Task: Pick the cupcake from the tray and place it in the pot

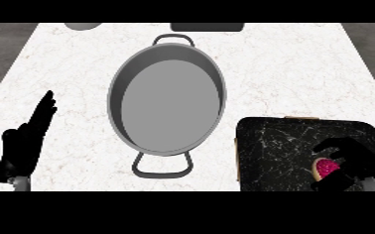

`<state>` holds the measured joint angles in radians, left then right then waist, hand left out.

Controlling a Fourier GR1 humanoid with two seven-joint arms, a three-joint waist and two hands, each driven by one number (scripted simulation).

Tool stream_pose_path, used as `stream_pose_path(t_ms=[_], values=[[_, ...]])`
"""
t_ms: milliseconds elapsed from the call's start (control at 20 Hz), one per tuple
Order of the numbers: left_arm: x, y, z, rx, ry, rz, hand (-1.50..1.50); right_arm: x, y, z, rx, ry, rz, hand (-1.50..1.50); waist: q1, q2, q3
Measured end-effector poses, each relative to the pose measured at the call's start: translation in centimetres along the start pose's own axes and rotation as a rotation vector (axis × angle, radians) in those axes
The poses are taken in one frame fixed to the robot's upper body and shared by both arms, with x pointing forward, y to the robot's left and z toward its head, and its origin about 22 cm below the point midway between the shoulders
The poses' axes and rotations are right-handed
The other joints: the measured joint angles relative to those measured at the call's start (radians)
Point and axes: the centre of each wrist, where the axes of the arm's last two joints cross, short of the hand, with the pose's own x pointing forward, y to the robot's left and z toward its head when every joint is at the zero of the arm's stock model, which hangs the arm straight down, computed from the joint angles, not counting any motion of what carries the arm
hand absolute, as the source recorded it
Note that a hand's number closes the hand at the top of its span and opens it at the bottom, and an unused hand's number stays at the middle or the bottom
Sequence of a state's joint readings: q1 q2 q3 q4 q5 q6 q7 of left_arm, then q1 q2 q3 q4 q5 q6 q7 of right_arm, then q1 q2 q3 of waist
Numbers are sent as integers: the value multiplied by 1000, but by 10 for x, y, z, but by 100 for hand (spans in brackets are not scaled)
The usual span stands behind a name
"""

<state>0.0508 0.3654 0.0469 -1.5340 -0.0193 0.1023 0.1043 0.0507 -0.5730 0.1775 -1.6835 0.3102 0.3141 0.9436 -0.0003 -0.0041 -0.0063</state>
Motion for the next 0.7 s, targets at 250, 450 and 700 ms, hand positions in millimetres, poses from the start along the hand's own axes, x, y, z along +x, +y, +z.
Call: stream_pose_path(t_ms=[250,450,700], values=[[5,3,-1,0,0,0,0,2,-4,-3,-14,-20,15,150,0,0,0],[1,2,1,3,3,-1,0,-1,-5,-3,-11,-22,7,150,0,1,3],[12,-6,-4,-45,-19,-6,0,75,46,46,21,-380,202,150,62,3,3]])
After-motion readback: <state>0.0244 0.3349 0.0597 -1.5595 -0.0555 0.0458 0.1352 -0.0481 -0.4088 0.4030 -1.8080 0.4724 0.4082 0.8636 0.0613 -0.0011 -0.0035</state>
